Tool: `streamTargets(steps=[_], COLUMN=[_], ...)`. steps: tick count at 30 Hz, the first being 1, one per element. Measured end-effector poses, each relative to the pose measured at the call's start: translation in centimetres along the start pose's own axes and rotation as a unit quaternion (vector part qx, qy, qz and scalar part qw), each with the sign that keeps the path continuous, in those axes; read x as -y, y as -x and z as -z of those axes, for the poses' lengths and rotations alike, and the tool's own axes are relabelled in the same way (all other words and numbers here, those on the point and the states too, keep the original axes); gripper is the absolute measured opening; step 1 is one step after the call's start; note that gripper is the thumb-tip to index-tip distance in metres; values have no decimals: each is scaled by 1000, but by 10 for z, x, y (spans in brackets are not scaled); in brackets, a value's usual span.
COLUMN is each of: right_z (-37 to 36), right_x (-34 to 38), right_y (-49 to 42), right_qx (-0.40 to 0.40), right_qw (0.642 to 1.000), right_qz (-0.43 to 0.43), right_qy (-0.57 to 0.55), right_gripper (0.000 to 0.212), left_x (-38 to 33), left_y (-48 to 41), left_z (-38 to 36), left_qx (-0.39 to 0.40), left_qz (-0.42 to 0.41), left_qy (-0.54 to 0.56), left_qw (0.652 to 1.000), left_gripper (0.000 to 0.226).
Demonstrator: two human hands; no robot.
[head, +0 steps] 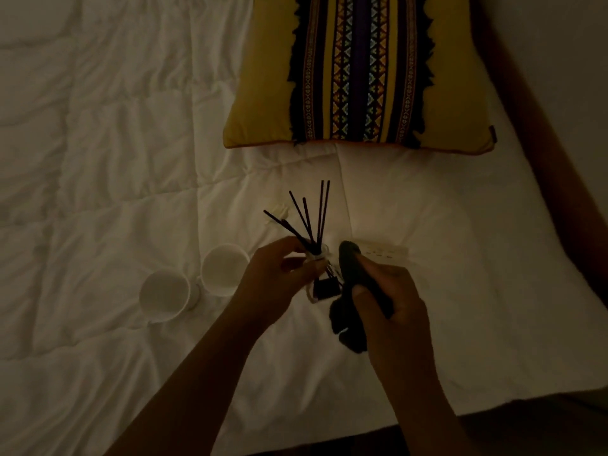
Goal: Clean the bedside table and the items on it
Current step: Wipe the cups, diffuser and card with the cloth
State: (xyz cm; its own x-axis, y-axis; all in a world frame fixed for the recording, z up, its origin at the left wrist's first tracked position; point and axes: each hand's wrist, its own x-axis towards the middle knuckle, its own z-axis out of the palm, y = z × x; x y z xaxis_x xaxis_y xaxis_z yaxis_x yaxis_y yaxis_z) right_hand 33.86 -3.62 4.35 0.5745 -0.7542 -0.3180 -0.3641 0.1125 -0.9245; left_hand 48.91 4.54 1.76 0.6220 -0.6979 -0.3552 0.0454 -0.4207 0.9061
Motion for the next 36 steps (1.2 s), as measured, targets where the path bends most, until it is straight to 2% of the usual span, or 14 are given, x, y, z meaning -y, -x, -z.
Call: streamTargets(steps=[4,8,10,13,15,19,22,27,30,32,36], right_z=[-11,-10,-14,-23,-29,-35,-44,-68,-75,-78,-80], right_x=[19,38,49,60,62,55,50,35,31,33,34], right_y=[-1,-2,-9,-19,-20,-6,17,55,65,69,77], right_qx=[44,114,139,133,128,128,85,-52,-74,-90,-114], right_qw=[999,987,984,990,990,987,995,989,984,973,980], right_qz=[10,-78,-82,-53,-52,-86,-52,83,112,147,113], right_qy=[6,-80,-68,13,30,-34,-32,110,114,154,120], right_gripper=[34,12,25,48,46,26,27,41,48,48,45], left_x=[-21,-33,-34,-37,-38,-38,-36,-38,-41,-43,-47], left_y=[19,32,39,45,46,44,46,46,48,47,45], left_z=[16,32,37,38,41,47,46,41,36,35,31], left_qx=[5,34,46,52,42,8,-34,-91,-109,-118,-133], left_qz=[0,-20,-27,-31,-31,-16,-16,-6,1,8,13], left_qy=[-7,-21,-21,-35,-37,-55,-72,-56,-46,-29,16], left_qw=[1000,999,998,998,998,998,997,994,993,993,991], left_gripper=[18,23,25,26,25,19,14,16,10,4,13])
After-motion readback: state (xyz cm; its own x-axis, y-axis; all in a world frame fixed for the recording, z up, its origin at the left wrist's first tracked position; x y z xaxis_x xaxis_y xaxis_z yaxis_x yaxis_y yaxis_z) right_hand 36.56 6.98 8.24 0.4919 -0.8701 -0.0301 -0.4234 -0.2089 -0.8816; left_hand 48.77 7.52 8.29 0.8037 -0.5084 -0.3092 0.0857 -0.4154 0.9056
